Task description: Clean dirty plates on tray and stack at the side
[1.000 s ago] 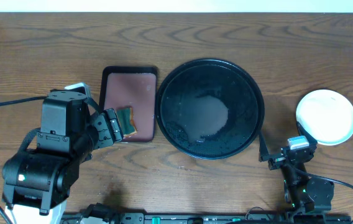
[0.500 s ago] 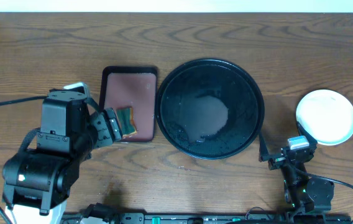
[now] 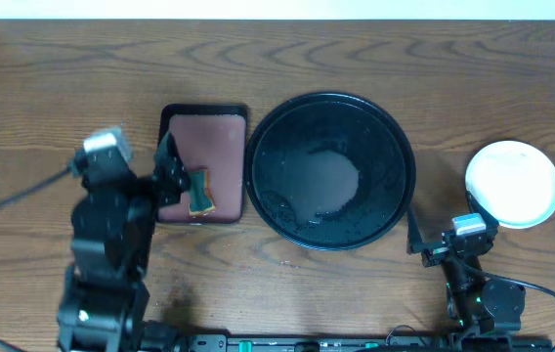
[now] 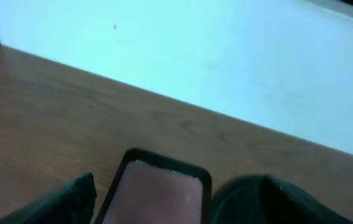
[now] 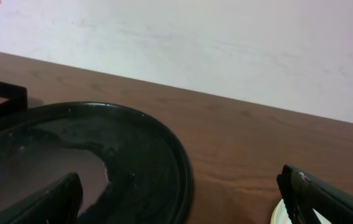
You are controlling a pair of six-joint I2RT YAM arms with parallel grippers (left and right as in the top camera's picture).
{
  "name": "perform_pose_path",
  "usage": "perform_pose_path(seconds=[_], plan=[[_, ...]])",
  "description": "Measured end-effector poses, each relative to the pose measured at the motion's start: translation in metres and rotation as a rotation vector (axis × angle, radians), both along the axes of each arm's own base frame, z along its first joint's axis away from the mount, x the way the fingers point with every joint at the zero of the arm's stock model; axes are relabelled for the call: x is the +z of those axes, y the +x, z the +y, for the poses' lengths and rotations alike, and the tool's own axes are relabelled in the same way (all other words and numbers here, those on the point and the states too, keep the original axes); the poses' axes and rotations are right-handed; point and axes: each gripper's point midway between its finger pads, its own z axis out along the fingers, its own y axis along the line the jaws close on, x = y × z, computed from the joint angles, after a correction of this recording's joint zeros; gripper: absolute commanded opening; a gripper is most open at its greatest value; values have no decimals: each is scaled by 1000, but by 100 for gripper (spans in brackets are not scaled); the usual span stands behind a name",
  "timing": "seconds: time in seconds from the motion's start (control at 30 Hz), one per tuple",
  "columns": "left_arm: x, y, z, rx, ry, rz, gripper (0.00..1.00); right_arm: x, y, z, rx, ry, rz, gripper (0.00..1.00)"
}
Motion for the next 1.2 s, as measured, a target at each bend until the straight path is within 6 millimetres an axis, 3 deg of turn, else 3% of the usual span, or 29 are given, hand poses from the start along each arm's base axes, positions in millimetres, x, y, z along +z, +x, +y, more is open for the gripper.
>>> perform_pose_path(seconds=[0.2,0.43,0.63,0.87,1.2], plan=[[-39,-29,12,28,-7,-111,85,0,0,0,0,0,0,99],[-58,-49,24,71,-15,-239,85,0,0,0,0,0,0,99],[-82,-44,25,76,-14,-265,85,0,0,0,0,0,0,99],[-130,-38,24,73,-5,-160,85,0,0,0,0,0,0,99],[-136,-39,22,60,-4,-125,85,0,0,0,0,0,0,99]])
